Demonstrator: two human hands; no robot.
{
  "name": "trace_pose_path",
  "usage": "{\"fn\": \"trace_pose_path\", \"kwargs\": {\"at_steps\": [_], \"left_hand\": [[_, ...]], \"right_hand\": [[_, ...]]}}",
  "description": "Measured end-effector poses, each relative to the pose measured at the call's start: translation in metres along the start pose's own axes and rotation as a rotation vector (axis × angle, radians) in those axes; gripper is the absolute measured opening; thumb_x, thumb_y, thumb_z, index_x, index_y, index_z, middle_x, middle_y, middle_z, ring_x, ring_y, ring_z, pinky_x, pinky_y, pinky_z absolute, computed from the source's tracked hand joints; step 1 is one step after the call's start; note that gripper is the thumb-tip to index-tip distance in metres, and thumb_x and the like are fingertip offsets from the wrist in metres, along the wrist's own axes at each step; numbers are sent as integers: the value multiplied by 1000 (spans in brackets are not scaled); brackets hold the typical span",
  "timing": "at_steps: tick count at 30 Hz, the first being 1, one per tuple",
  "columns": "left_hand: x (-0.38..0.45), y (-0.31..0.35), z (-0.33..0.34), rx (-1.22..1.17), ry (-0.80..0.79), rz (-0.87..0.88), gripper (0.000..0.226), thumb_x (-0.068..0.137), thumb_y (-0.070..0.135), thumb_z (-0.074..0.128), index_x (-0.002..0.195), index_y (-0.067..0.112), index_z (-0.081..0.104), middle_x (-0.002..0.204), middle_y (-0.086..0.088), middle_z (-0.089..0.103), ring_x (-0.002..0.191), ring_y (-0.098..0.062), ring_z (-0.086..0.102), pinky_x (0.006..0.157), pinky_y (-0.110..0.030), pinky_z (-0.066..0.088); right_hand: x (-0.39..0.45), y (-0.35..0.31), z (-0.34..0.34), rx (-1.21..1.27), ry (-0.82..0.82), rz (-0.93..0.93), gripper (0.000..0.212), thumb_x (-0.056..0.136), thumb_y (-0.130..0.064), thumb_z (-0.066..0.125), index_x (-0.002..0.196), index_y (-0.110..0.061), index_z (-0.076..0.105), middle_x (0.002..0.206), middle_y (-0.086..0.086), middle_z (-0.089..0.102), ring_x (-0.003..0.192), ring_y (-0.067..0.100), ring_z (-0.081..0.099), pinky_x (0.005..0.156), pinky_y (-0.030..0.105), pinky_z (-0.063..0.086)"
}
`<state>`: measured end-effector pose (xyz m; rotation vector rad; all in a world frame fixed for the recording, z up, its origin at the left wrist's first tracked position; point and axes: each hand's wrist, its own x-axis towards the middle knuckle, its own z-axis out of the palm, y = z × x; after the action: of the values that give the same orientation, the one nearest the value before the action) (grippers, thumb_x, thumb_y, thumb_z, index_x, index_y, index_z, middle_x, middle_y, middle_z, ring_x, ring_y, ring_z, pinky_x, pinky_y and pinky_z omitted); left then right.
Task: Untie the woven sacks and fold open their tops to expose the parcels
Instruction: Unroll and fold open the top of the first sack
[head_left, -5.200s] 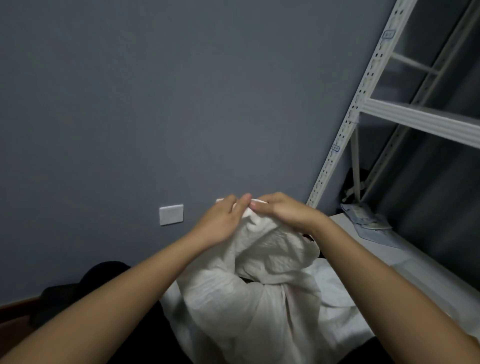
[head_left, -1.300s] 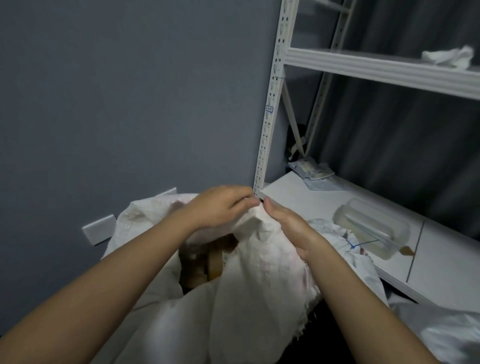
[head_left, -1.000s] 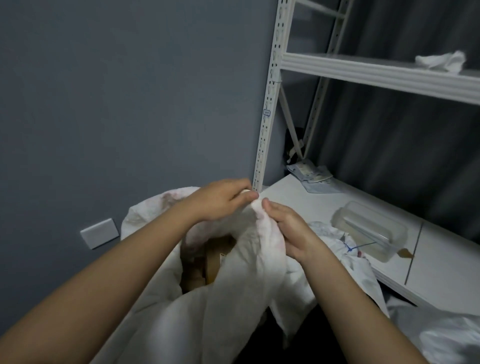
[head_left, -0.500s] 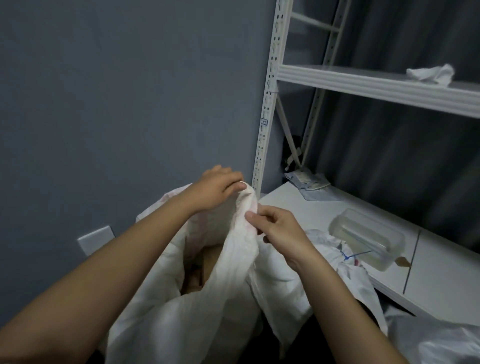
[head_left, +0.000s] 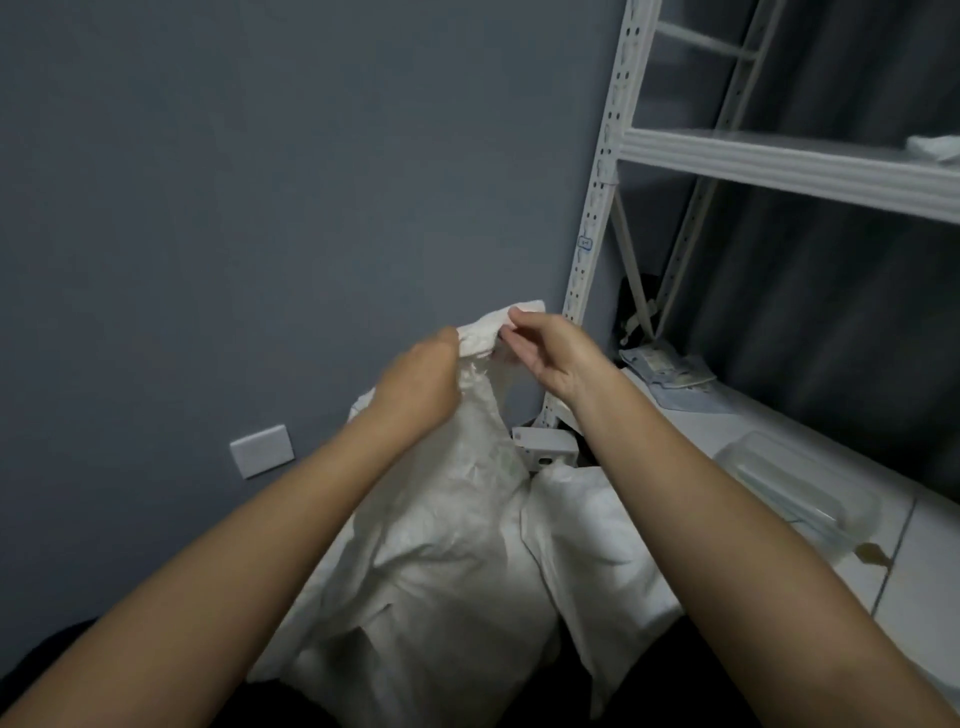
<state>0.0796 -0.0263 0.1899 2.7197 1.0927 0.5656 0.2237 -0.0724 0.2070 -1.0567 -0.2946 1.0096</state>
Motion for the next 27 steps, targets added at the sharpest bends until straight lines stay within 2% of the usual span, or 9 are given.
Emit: {"fn": "trace_pose_path", "kwargs": {"at_steps": [3, 6, 8, 10, 16, 18, 21, 24, 27], "left_hand": [[18, -22, -20, -51, -67, 116, 15, 92, 5, 43, 104, 1, 50, 111, -23, 59, 103, -38, 55, 71, -36, 36], [27, -27, -24, -70, -121, 225, 12, 90, 4, 46, 98, 2, 54, 106, -21, 63, 100, -36, 58, 76, -38, 43], [34, -28, -23, -87, -155, 230, 10, 90, 6, 47, 95, 3, 55, 104, -20, 63, 98, -35, 59, 75, -36, 42], [42, -32, -21, -113, -126, 172, 12, 92, 14, 50, 96, 5, 56, 103, -17, 64, 98, -33, 59, 74, -35, 41], [48, -39, 8, -214, -127, -90, 23, 97, 29, 46, 87, 9, 53, 104, -17, 64, 97, -32, 60, 72, -32, 41], [48, -33, 13, -79, -93, -49, 12, 96, 17, 40, 94, 11, 51, 106, -17, 63, 98, -35, 59, 72, -35, 44], [54, -29, 10, 215, 55, 116, 23, 96, 17, 42, 119, 14, 42, 112, -10, 57, 101, -33, 58, 70, -37, 42], [61, -30, 5, 84, -116, 304, 44, 91, 49, 52, 116, 13, 46, 107, -6, 58, 101, -27, 57, 76, -36, 43], [64, -28, 9, -25, -89, 451, 31, 95, 42, 48, 98, 11, 53, 94, -5, 61, 91, -24, 59, 73, -35, 44]], "right_hand": [[-1, -11, -24, -897, 44, -407, 41, 84, -20, 71, 117, -14, 48, 111, 5, 52, 90, 16, 59, 79, 29, 53], [-6, -20, -25, -1395, -380, -648, 56, 89, -32, 65, 139, -30, 42, 133, -2, 40, 125, 13, 34, 98, 20, 30], [-2, -27, -9, -1515, -593, -508, 26, 89, -34, 65, 112, -21, 65, 103, 1, 60, 97, 14, 53, 77, 18, 39], [11, -36, 3, -1705, -536, -608, 15, 88, -33, 66, 82, -19, 63, 73, -1, 59, 68, 14, 52, 57, 24, 33], [31, -27, -11, -1935, -421, -1357, 12, 83, -25, 42, 83, -13, 42, 80, 9, 51, 54, 31, 50, 45, 27, 15], [36, -25, -20, -2003, -433, -1118, 16, 87, -22, 44, 99, -13, 46, 98, 7, 51, 71, 30, 56, 48, 31, 28], [38, -30, -31, -1914, -496, -593, 51, 95, -18, 35, 142, -36, 29, 138, 1, 49, 116, 27, 52, 90, 41, 45], [34, -33, -36, -2069, -385, -632, 59, 95, -15, 36, 148, -37, 23, 139, 5, 49, 117, 28, 51, 90, 37, 45], [35, -36, -43, -2122, -462, -601, 58, 87, -24, 46, 142, -36, 33, 125, -2, 53, 107, 19, 50, 83, 34, 44]]}}
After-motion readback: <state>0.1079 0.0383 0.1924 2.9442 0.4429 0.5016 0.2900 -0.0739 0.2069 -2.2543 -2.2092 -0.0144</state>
